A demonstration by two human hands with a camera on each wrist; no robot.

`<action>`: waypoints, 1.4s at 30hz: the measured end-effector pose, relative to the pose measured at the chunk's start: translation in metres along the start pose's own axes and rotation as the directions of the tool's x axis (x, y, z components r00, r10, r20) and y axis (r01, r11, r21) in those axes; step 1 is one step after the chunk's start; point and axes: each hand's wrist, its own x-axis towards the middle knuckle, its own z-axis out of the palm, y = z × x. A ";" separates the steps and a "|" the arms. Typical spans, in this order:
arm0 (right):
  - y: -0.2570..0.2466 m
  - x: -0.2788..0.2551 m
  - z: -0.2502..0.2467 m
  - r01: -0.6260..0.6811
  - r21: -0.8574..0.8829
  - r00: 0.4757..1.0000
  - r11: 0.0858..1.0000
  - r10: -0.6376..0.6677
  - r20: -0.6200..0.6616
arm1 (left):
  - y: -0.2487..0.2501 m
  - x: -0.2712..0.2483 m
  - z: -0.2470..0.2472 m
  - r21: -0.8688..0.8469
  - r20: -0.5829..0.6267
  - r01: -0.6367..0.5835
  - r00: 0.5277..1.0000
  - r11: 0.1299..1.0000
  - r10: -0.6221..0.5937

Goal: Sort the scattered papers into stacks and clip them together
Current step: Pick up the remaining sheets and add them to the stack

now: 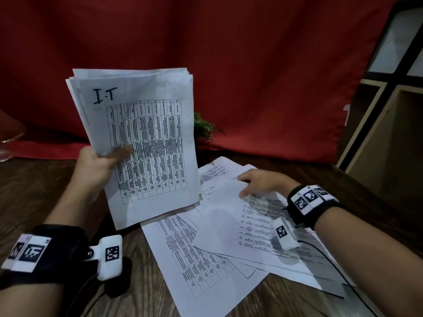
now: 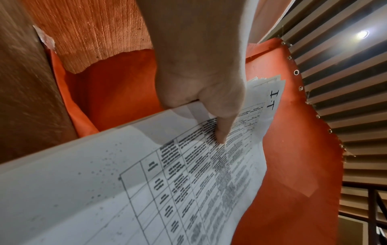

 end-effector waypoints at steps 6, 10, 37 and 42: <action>-0.041 -0.046 -0.052 0.340 0.357 0.938 0.870 -0.288 -0.192 | -0.015 0.002 0.016 0.002 -0.045 -0.015 0.999 1.000 0.016; -0.065 -0.052 -0.071 0.545 0.531 0.804 0.649 -0.224 -0.551 | -0.017 -0.009 0.040 0.079 0.024 -0.020 1.000 0.997 0.018; -0.083 -0.044 -0.020 0.752 0.566 0.579 0.339 0.072 -0.812 | 0.028 -0.025 0.100 -0.178 0.063 -0.278 0.954 0.944 0.293; -0.066 -0.042 0.004 0.585 0.779 0.778 0.228 0.113 -0.618 | 0.010 -0.025 0.097 -0.204 0.271 0.006 0.961 0.979 0.051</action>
